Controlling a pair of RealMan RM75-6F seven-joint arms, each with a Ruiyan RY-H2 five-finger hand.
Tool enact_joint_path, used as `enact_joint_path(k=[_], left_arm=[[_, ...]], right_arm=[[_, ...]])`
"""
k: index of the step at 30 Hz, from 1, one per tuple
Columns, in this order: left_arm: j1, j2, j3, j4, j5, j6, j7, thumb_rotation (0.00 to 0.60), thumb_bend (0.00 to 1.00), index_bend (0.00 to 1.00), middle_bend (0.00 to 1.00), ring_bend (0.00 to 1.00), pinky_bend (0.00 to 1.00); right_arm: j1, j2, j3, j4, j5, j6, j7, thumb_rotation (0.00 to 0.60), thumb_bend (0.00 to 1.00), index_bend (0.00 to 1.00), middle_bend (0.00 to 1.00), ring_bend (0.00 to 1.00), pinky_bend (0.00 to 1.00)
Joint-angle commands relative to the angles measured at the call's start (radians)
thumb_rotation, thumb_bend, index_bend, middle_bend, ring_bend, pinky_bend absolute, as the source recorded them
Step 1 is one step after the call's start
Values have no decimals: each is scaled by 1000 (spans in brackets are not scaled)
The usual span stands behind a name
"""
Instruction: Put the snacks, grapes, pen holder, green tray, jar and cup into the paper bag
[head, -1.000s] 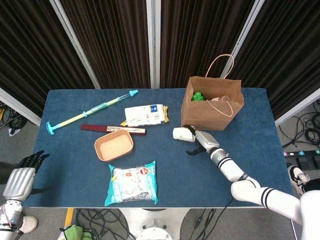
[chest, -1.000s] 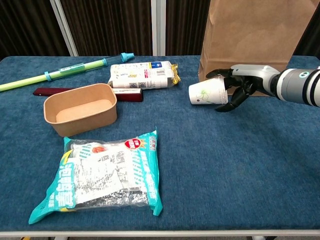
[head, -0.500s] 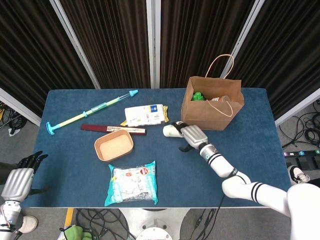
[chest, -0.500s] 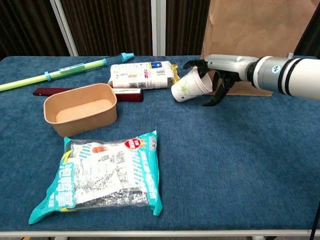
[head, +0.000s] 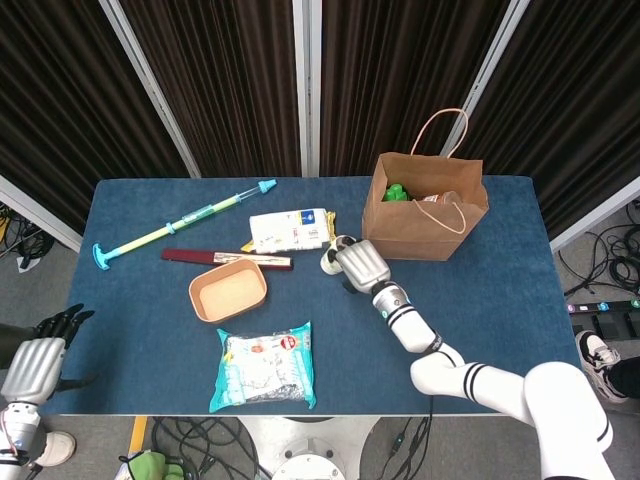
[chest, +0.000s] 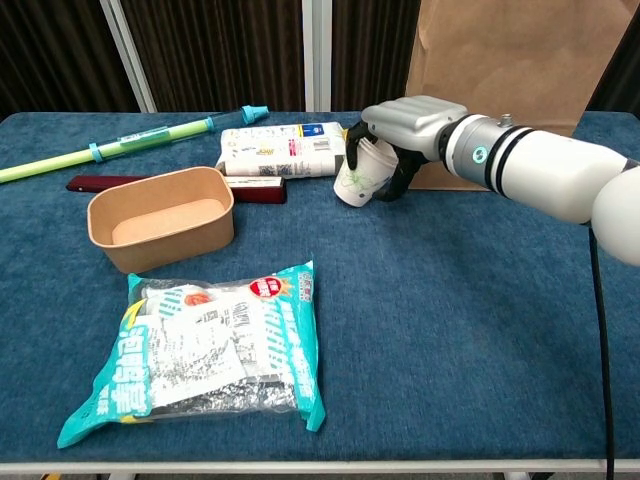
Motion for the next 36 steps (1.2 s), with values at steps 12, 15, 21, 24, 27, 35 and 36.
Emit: enact_joint_path(k=[12, 15, 21, 24, 27, 35, 36], left_arm=[[7, 0, 2, 8, 1, 3, -17, 600, 41, 201, 175, 133, 144], [8, -1, 2, 8, 3, 5, -17, 600, 40, 202, 175, 133, 144], [6, 0, 1, 4, 7, 5, -12, 600, 41, 202, 175, 133, 144], [5, 2, 2, -2, 10, 7, -7, 600, 42, 202, 175, 133, 145], [8, 4, 4, -9, 11, 8, -3, 600, 41, 202, 175, 133, 145], [9, 9, 4, -17, 7, 7, 3, 600, 41, 202, 175, 133, 145], [9, 9, 4, -17, 6, 7, 2, 600, 42, 202, 175, 133, 145]], right_arm=[[-1, -46, 0, 64, -75, 69, 10, 600, 446, 692, 605, 343, 465], [-15, -24, -13, 34, -108, 85, 30, 600, 446, 720, 627, 360, 471], [-49, 21, -41, -30, -166, 121, 54, 600, 452, 774, 667, 407, 491], [-63, 30, -54, -43, -182, 131, 54, 600, 467, 787, 679, 420, 498], [-84, 32, -73, -45, -198, 142, 55, 600, 480, 796, 690, 439, 509], [-110, 42, -79, -41, -253, 195, 78, 600, 473, 822, 730, 472, 523], [-114, 45, -81, -43, -262, 203, 78, 600, 473, 830, 746, 482, 529]])
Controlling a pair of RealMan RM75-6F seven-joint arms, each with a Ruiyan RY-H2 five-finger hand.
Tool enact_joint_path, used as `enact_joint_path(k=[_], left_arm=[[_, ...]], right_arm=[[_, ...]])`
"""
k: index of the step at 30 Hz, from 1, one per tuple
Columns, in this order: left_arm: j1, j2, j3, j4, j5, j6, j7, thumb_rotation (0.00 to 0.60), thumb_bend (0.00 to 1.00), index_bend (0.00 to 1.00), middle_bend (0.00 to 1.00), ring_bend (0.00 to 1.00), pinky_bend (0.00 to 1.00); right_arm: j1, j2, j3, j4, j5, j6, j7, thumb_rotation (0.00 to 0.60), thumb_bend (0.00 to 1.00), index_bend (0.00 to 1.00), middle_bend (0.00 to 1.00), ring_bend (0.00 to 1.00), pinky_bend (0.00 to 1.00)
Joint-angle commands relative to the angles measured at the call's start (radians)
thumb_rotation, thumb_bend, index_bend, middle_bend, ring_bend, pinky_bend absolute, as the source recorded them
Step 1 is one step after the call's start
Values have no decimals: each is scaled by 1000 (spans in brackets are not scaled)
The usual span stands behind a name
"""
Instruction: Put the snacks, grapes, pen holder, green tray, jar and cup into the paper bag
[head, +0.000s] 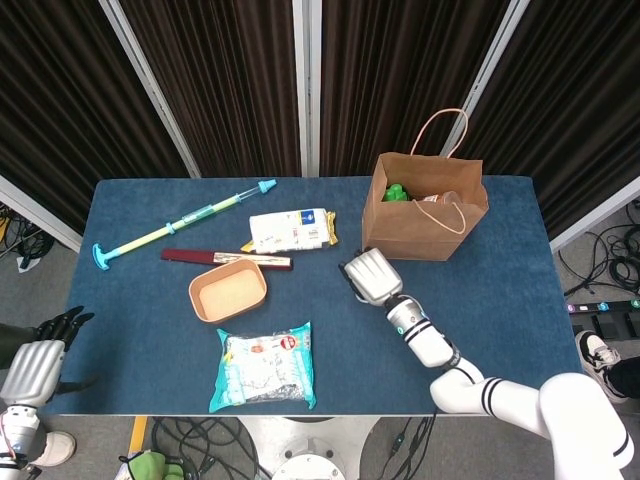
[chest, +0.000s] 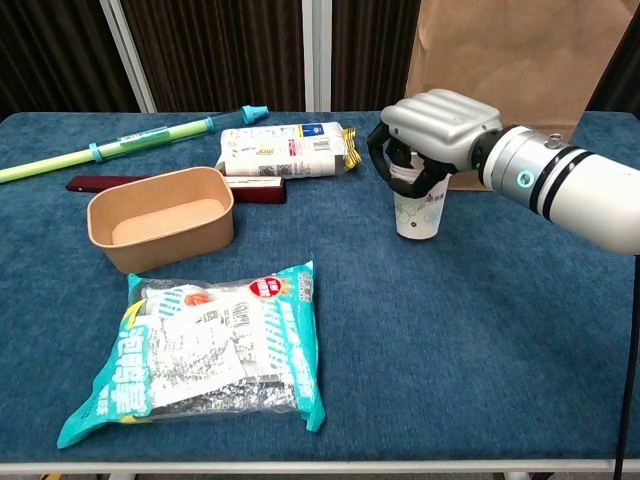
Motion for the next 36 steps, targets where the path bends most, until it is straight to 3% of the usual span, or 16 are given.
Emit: enact_joint_path(k=[1, 11, 20, 27, 36], left_arm=[[0, 0, -1, 0, -2, -1, 0, 600, 42, 203, 175, 133, 145], [-2, -4, -2, 5, -1, -4, -2, 600, 41, 202, 175, 133, 145], [-2, -2, -2, 3, -4, -7, 0, 600, 41, 202, 175, 133, 145], [-9, 2, -4, -3, 3, -10, 7, 600, 42, 202, 175, 133, 145], [-13, 5, -5, -8, 6, -12, 10, 600, 41, 202, 175, 133, 145]], right_arm=[[-11, 8, -4, -4, -20, 20, 3, 600, 474, 836, 757, 489, 533], [-47, 24, -7, -19, -99, 99, 105, 600, 484, 904, 818, 564, 601], [-58, 166, 21, -234, -246, 248, 192, 600, 478, 897, 809, 559, 601], [-66, 335, 140, -454, -291, 371, 141, 600, 476, 895, 809, 559, 601], [-92, 496, 335, -518, -85, 385, 142, 600, 466, 894, 809, 558, 601]])
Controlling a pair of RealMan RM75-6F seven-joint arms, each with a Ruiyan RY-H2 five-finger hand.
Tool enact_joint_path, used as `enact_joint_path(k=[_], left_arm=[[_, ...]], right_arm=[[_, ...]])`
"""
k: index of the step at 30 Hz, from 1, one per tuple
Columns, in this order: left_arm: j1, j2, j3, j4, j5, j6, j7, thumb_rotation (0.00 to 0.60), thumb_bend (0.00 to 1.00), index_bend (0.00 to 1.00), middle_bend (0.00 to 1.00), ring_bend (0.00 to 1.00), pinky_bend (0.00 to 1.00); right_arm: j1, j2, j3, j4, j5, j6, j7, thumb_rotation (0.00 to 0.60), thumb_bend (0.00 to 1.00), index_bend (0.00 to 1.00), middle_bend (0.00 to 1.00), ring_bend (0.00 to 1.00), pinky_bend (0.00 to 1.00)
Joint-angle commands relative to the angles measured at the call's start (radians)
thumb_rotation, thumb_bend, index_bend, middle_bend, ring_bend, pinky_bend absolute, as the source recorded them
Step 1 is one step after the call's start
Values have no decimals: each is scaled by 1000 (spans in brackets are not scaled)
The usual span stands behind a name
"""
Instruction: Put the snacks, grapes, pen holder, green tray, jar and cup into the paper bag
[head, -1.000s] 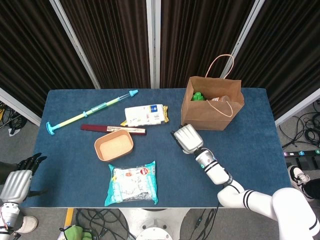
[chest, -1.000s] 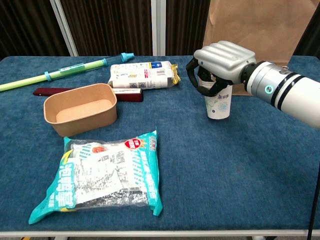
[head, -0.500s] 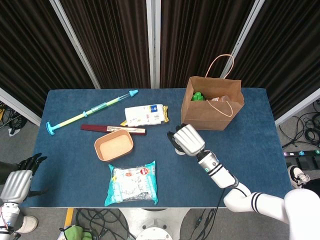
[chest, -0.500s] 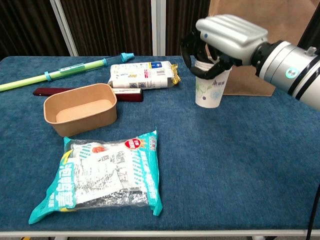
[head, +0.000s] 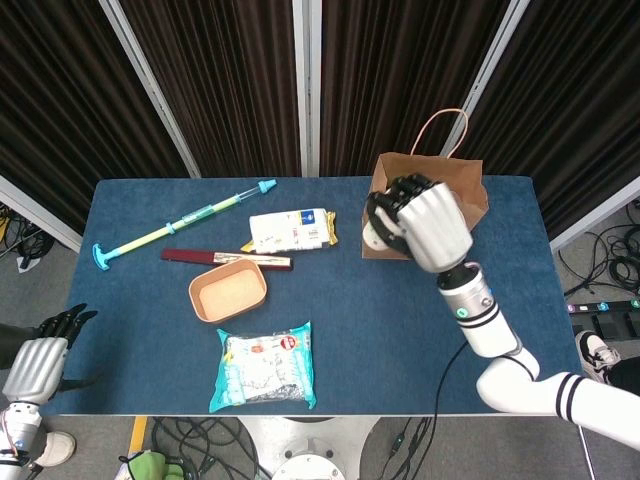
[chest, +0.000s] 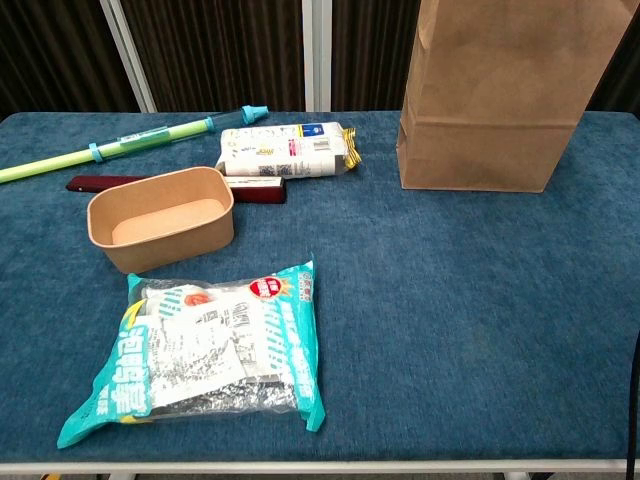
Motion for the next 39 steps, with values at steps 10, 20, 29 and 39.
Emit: enact_joint_path(k=[10, 20, 29, 39], left_arm=[[-11, -3, -3, -7, 0, -12, 7, 600, 41, 202, 175, 133, 144], [-13, -3, -2, -7, -14, -24, 11, 600, 41, 202, 175, 133, 145], [-13, -4, -1, -5, -28, -33, 8, 600, 41, 202, 175, 133, 145], [-7, -5, 1, 2, -25, -24, -3, 600, 41, 202, 175, 133, 144]], right_arm=[[-10, 76, 116, 166, 312, -102, -5, 600, 458, 891, 809, 556, 601], [85, -89, 64, 486, 370, -244, 20, 600, 453, 880, 809, 556, 601], [156, -217, 25, 645, 362, -309, 14, 600, 421, 829, 776, 541, 592], [150, -185, 18, 546, 396, -352, -32, 600, 142, 134, 225, 65, 234]])
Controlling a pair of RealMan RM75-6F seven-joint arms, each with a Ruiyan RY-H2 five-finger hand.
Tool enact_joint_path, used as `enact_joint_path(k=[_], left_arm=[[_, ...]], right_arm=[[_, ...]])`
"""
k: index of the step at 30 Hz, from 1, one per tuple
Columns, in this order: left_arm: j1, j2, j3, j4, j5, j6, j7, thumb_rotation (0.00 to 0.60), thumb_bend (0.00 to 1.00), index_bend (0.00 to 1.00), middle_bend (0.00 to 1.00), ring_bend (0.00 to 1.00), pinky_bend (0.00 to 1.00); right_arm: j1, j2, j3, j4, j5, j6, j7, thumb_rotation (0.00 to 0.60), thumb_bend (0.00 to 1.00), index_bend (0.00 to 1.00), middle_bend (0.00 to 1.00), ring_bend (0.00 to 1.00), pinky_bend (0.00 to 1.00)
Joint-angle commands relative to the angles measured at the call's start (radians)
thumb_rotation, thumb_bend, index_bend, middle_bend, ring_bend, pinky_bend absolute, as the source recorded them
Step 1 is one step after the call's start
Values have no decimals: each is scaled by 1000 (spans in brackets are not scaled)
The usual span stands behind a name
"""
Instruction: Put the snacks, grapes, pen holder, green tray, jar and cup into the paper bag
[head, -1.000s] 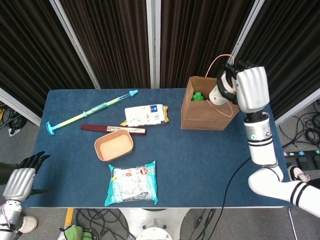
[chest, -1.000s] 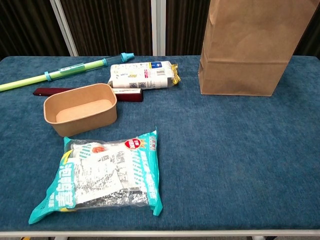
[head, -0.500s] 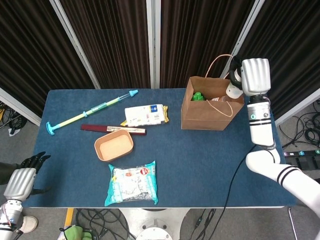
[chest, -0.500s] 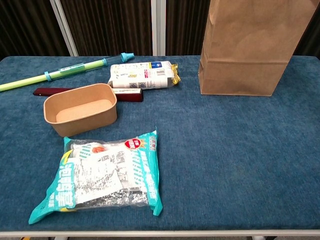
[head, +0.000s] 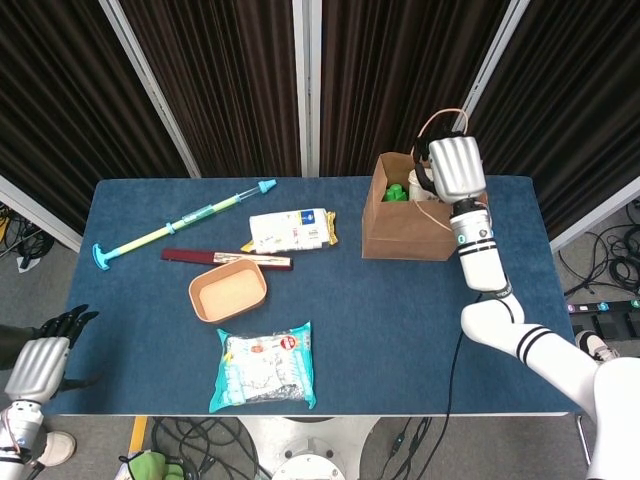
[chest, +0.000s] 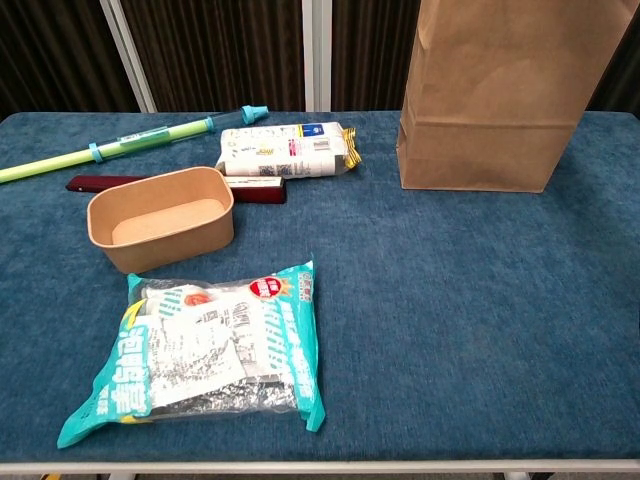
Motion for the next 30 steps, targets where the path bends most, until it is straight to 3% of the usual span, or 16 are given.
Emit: enact_joint_path(k=[1, 3, 5, 9, 12, 16, 20, 24, 28, 30], left_arm=[[1, -1, 1, 1, 1, 2, -1, 600, 41, 202, 175, 133, 144], [2, -2, 1, 2, 4, 5, -3, 600, 42, 202, 175, 133, 145], [2, -2, 1, 2, 8, 8, -4, 600, 42, 202, 175, 133, 145], [5, 0, 1, 4, 15, 17, -8, 600, 41, 202, 175, 133, 144], [6, 3, 1, 5, 16, 21, -11, 600, 41, 202, 175, 133, 145], [7, 6, -2, 7, 22, 31, -14, 600, 42, 202, 175, 133, 145], [6, 5, -8, 7, 29, 42, -12, 600, 41, 202, 175, 133, 145], [5, 1, -17, 9, 34, 60, 3, 600, 40, 202, 175, 133, 145], [4, -6, -29, 11, 35, 78, 32, 600, 42, 202, 175, 133, 145], [5, -12, -35, 14, 37, 92, 49, 600, 42, 202, 175, 133, 144]], right_arm=[[-13, 38, 8, -71, 30, -7, -32, 600, 117, 96, 197, 42, 209], [-22, 62, 13, -116, 43, -2, -50, 600, 38, 17, 128, 1, 151], [-32, 85, 20, -160, 55, 8, -61, 600, 3, 0, 97, 0, 130], [-81, 157, 30, -293, 28, 79, -38, 600, 0, 0, 127, 1, 123], [-147, 224, 19, -412, -35, 163, 7, 600, 28, 26, 215, 79, 211], [-266, 356, -26, -593, -125, 248, 70, 600, 114, 171, 308, 220, 356], [-411, 483, -98, -736, -247, 371, 127, 600, 143, 269, 363, 249, 390], [-569, 597, -219, -811, -380, 458, 287, 600, 152, 295, 368, 257, 416], [-675, 613, -318, -755, -466, 519, 355, 600, 152, 294, 330, 229, 399], [-720, 587, -355, -709, -484, 547, 350, 600, 154, 259, 285, 172, 345]])
